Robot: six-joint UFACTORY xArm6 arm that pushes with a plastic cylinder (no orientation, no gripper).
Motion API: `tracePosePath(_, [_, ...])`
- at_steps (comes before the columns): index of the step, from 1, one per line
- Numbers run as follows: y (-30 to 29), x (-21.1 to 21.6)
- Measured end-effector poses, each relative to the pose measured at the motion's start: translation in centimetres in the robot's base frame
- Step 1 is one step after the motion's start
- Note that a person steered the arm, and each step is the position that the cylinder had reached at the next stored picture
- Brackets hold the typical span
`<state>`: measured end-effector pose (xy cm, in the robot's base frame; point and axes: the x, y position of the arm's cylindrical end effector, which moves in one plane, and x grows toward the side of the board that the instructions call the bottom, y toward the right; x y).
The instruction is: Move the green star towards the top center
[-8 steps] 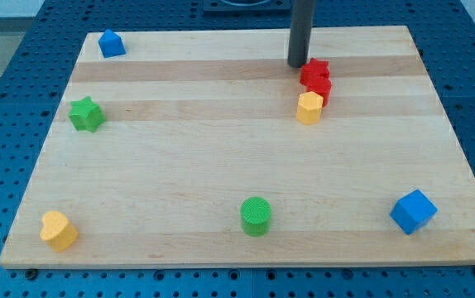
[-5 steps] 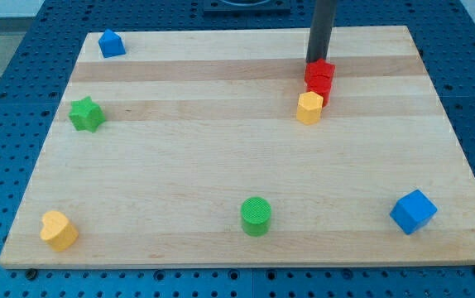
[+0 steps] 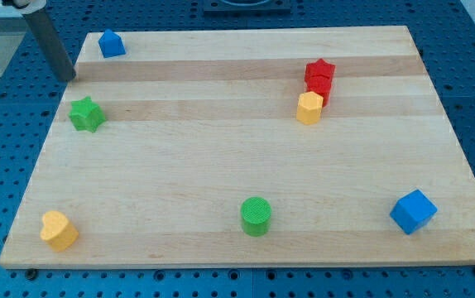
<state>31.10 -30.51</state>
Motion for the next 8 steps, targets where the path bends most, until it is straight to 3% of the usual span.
tracePosePath(3, [0.2,9.9])
tracePosePath(5, [9.2,10.1])
tracePosePath(6, [15.0,7.2])
tracePosePath(7, [18.0,4.8])
tracePosePath(8, [15.9,5.4])
